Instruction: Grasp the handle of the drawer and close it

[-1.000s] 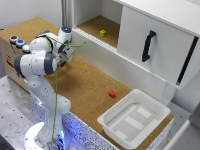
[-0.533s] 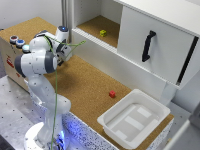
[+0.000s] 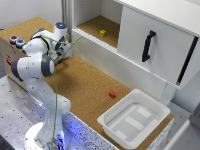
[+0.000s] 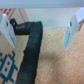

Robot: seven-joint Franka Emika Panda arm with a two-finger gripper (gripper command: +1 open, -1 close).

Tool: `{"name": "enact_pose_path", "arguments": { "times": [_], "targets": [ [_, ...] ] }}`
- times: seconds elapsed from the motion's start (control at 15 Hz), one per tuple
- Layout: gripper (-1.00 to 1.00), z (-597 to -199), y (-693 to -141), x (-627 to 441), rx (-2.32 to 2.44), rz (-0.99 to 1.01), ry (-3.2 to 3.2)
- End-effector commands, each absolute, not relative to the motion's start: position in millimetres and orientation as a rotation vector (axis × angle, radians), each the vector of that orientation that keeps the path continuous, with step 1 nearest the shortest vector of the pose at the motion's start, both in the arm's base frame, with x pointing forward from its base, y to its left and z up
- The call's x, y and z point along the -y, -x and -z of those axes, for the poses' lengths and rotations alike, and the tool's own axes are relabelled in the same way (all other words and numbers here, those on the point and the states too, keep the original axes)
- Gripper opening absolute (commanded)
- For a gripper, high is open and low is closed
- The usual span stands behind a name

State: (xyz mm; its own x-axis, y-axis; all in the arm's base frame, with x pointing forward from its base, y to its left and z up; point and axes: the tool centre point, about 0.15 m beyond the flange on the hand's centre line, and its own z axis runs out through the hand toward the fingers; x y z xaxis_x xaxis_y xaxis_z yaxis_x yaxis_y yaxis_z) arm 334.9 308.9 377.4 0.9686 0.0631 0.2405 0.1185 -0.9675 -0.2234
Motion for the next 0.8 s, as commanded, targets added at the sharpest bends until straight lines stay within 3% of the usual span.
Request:
{"name": "enact_pose_path", "arguments": {
  "times": [0.0,0.73],
  "targets": [
    [1.0,-414,-324,-270,0.09,0.323,3.012],
    [1.0,-417,-357,-151,0.23,0.367,2.99]
  ]
}}
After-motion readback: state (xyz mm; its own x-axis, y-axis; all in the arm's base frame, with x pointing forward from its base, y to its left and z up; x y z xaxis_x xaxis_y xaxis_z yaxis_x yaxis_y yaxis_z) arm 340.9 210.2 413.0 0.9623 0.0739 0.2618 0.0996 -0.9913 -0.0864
